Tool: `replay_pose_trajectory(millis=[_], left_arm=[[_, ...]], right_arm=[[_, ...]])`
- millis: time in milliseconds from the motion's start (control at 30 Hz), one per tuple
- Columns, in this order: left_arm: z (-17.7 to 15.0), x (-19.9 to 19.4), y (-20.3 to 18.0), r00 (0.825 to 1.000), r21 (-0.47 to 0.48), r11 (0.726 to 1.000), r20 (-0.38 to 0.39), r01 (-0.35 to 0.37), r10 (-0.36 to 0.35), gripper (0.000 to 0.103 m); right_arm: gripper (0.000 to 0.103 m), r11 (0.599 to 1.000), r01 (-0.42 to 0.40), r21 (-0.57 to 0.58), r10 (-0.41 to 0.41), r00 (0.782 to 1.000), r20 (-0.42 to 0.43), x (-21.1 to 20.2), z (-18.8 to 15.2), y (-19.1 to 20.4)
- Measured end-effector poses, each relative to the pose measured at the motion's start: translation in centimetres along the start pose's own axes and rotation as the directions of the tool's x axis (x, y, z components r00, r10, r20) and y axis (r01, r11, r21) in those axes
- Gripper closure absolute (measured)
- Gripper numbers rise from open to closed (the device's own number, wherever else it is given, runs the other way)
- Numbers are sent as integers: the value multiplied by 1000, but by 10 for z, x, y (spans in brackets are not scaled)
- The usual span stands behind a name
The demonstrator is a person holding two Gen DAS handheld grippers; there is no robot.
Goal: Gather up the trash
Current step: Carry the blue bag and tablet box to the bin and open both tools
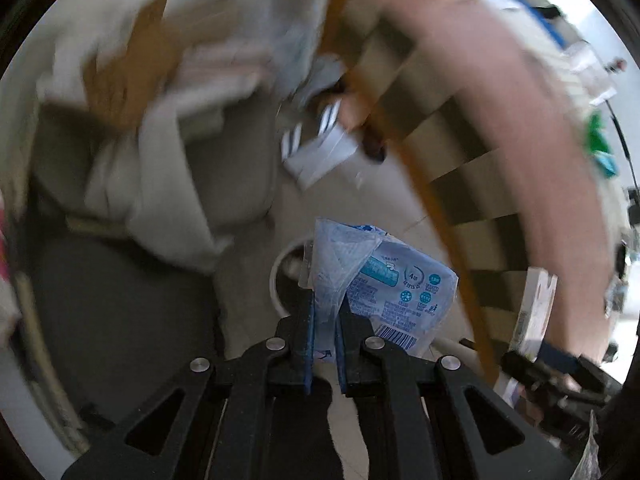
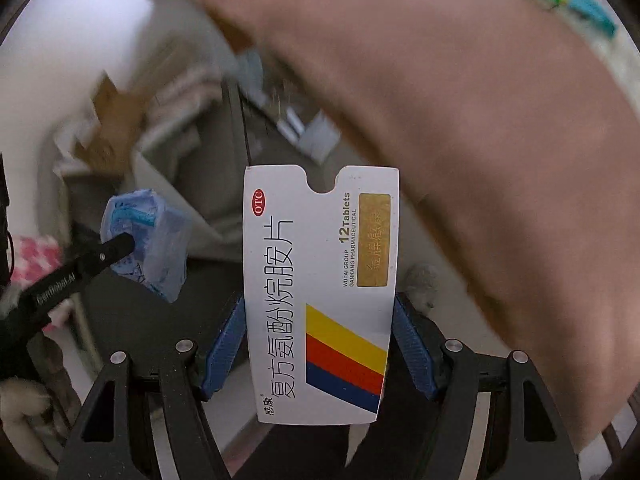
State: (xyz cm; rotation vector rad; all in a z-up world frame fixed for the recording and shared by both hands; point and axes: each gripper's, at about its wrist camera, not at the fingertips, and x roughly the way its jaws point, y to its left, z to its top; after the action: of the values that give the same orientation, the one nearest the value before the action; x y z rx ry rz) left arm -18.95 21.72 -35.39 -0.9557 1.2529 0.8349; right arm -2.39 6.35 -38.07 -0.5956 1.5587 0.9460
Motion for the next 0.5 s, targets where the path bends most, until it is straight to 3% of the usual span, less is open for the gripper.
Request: replay_pose_trajectory(millis=[267, 467, 500], left_arm=[[-9, 190, 58, 980, -121, 992, -188, 43, -65, 94], [-13, 300, 71, 959, -147, 986, -260, 78, -114, 92], [-15, 316, 73, 956, -150, 986, -270, 76, -115, 88]], right_arm=[[29, 997, 79, 10, -77, 987, -139, 190, 4, -13], [29, 997, 75, 9, -72, 978, -194, 296, 13, -38], [29, 997, 71, 10, -68, 977, -202, 307, 13, -41]])
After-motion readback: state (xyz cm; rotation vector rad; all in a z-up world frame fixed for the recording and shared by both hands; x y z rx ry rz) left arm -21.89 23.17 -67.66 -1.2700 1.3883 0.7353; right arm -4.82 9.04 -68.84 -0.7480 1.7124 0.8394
